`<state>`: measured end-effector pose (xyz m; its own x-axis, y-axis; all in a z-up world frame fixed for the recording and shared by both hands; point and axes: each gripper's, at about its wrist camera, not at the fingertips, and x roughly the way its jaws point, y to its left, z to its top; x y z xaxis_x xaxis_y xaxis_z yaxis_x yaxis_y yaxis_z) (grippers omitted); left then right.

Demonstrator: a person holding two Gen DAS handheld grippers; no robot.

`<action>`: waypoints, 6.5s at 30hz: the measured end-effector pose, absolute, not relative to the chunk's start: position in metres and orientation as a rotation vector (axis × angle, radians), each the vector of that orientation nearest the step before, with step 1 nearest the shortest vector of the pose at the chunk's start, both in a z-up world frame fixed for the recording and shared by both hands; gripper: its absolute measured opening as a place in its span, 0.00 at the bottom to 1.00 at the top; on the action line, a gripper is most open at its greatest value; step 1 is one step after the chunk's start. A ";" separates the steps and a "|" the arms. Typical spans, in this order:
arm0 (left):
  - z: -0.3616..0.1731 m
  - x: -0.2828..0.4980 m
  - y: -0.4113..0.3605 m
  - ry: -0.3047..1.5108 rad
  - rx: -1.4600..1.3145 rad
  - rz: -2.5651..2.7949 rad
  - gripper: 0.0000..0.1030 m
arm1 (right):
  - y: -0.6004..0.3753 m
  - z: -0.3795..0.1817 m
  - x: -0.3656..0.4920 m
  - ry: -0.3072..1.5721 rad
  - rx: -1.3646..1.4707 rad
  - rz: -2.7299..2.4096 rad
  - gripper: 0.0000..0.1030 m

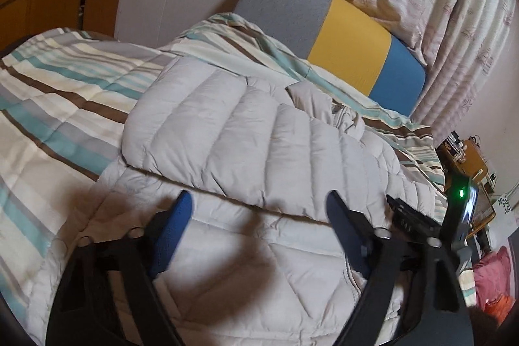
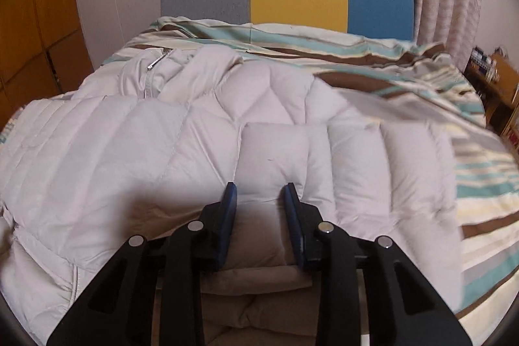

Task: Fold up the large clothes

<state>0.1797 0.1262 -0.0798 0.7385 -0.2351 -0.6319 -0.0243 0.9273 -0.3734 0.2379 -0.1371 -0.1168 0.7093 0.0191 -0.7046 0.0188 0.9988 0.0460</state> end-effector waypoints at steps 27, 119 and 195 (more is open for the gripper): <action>-0.111 0.276 0.150 0.798 -0.070 0.047 0.83 | -0.131 -0.118 0.235 0.772 0.020 0.000 0.57; -0.126 -0.078 0.197 0.871 -0.275 -0.266 0.20 | -0.247 -0.085 -0.105 0.883 0.314 0.209 0.12; -0.131 0.015 0.194 0.943 -0.347 -0.327 0.48 | -0.305 -0.113 -0.047 0.866 0.594 0.229 0.34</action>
<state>0.0155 0.1937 -0.1309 0.5469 -0.4184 -0.7252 0.1202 0.8964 -0.4266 -0.0474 -0.3054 -0.1130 0.6361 0.4210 -0.6466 0.0456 0.8161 0.5761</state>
